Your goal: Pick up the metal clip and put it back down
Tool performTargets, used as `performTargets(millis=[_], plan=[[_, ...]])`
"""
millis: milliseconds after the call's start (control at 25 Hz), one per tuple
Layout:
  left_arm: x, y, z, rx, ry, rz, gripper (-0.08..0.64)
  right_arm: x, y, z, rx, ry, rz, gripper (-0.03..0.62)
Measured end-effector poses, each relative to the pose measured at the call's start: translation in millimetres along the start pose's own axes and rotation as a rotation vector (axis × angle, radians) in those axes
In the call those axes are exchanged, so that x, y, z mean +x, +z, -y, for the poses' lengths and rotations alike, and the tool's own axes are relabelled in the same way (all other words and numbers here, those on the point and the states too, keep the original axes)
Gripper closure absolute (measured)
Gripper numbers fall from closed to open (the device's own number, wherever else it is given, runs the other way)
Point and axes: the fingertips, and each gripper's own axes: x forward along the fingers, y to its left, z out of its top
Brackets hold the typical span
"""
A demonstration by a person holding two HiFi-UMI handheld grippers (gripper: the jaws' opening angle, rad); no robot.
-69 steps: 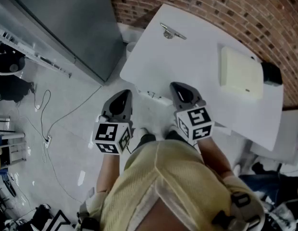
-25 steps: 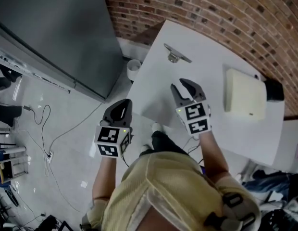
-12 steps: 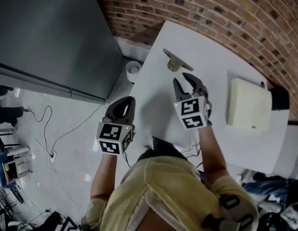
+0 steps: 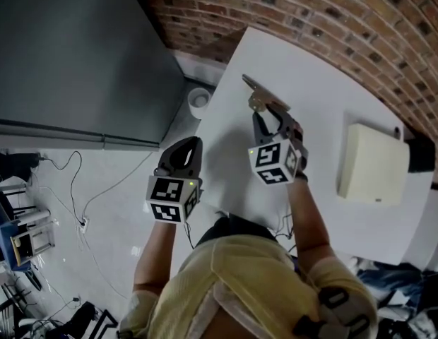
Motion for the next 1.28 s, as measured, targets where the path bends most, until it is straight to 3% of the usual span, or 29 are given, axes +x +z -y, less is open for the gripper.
performTargets(millis=[400, 880, 1000, 1280], plan=[[20.0, -0.4, -7.5, -0.007, 0.015, -0.034, 0.548, 19.8, -7.3, -5.5, -0.182, -0.042, -0.03, 0.488], [25.1, -2.1, -18.6, -0.034, 0.051, -0.061, 0.548, 33.5, -7.4, -9.4, -0.242, -0.073, -0.004, 0.488], [23.9, -5.8, -21.5, -0.035, 0.066, -0.069, 0.548, 29.8, -4.9, -6.6, -0.261, -0.099, -0.004, 0.535], [17.6, -6.6, -27.4, -0.037, 0.103, -0.062, 0.548, 22.5, 0.1, -0.8, -0.309, -0.143, 0.019, 0.561]])
